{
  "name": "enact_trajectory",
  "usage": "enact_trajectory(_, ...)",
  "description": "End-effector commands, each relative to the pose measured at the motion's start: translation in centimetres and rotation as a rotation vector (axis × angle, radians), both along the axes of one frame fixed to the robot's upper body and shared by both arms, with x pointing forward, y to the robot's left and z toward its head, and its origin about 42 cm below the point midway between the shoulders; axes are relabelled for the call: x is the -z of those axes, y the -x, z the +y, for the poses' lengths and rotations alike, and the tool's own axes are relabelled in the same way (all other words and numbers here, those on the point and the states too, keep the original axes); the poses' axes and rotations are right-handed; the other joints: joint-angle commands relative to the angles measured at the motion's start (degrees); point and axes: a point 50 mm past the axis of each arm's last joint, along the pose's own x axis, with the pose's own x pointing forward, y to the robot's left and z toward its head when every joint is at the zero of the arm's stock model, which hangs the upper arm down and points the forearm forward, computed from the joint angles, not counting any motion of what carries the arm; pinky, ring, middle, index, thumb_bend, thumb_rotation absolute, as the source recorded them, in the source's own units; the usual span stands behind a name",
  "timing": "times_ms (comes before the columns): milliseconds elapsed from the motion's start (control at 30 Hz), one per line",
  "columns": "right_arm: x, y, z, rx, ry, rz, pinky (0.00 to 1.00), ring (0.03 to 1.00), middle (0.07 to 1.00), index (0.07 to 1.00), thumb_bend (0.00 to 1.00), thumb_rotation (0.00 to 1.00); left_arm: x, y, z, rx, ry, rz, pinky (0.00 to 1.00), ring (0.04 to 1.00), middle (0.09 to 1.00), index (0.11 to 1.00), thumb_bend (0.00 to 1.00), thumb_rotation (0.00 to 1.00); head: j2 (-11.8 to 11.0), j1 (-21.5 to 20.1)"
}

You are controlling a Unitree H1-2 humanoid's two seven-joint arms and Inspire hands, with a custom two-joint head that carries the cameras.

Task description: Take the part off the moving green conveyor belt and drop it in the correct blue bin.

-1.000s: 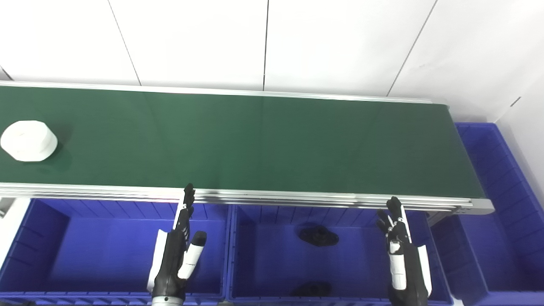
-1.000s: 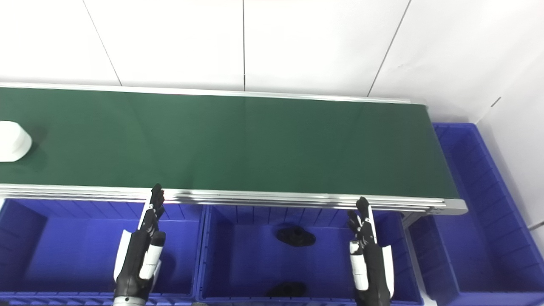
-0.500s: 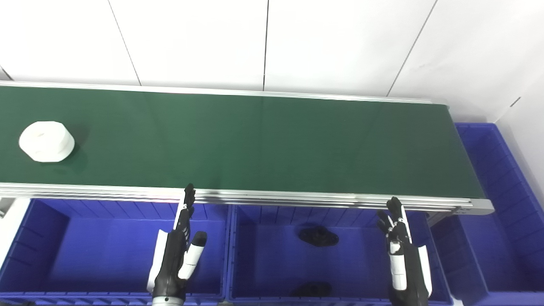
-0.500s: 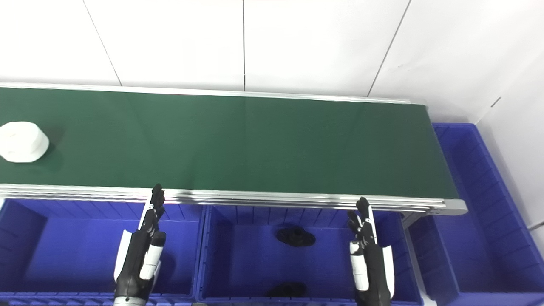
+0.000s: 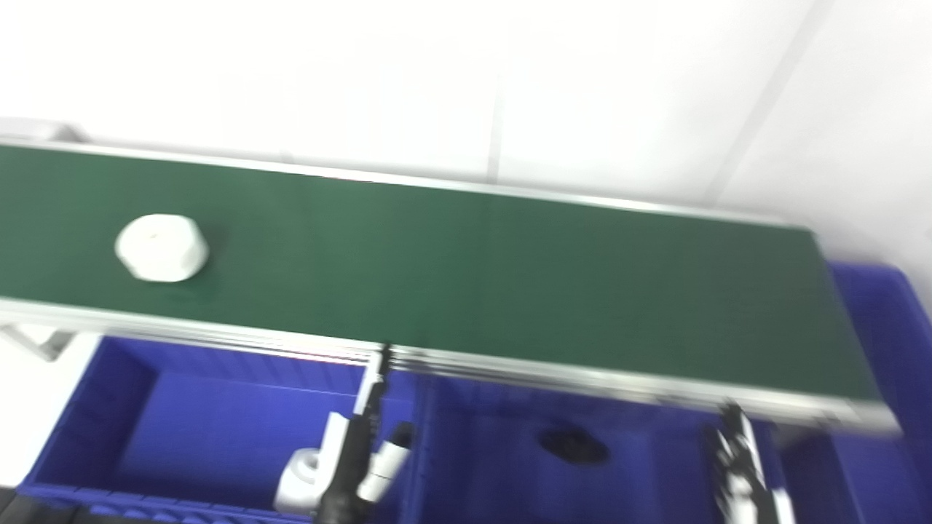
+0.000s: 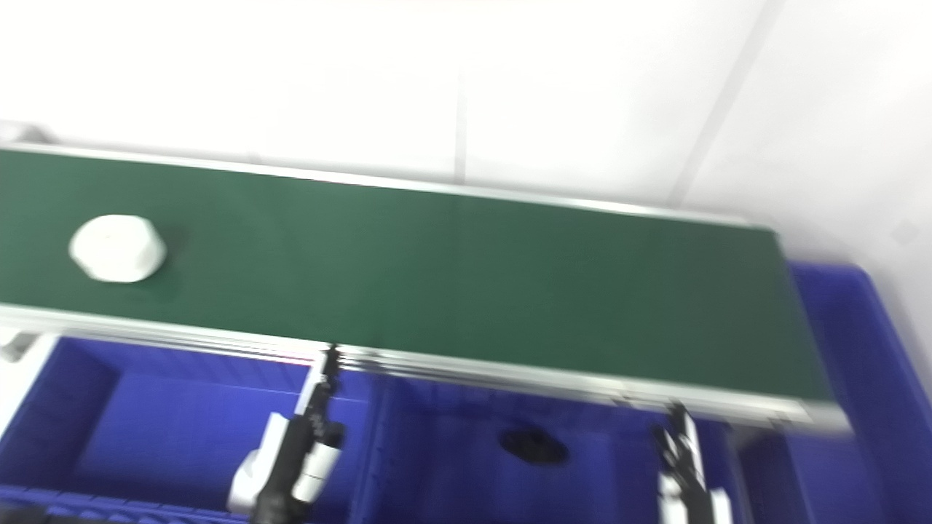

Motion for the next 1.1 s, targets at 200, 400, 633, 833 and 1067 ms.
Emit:
enact_trajectory(200, -0.2, -0.8, -2.2, -0.016, -0.025, -0.045, 1.00, 1.000, 1.000, 1.000, 0.68, 1.00, -0.2, -1.0, -3.1, -0.004, 0.030, -0.045, 0.86, 0.951, 0.981, 0.947, 0.71, 0.88, -2.4, 3.8)
enact_trajectory(400, 0.1, -1.1, -2.7, -0.025, -0.014, -0.020, 1.00, 1.000, 1.000, 1.000, 0.60, 1.00, 0.2, -1.3, -3.6, -0.007, 0.053, -0.028, 0.82, 0.914, 0.960, 0.936, 0.73, 0.86, -3.3, 4.4)
enact_trajectory(633, 0.7, -1.4, -2.5, -0.032, -0.018, -0.018, 1.00, 1.000, 1.000, 1.000, 0.47, 1.00, 0.6, -1.6, -3.5, -0.006, 0.029, -0.048, 0.80, 0.907, 0.951, 0.928, 0.70, 0.85, -4.8, 4.6)
enact_trajectory(833, 1.4, -1.6, -1.4, -0.035, -0.044, -0.031, 1.00, 1.000, 1.000, 1.000, 0.42, 1.00, -0.4, -1.7, -1.6, 0.053, -0.109, -0.141, 0.71, 0.815, 0.823, 0.859, 0.73, 0.78, -7.1, 3.4)
enact_trajectory(1067, 1.8, -2.0, -0.4, -0.035, -0.029, -0.043, 1.00, 1.000, 1.000, 1.000, 0.39, 1.00, -6.0, -4.4, 2.6, 0.080, -0.352, -0.424, 0.70, 0.773, 0.781, 0.778, 0.83, 0.68, -7.1, 1.3)
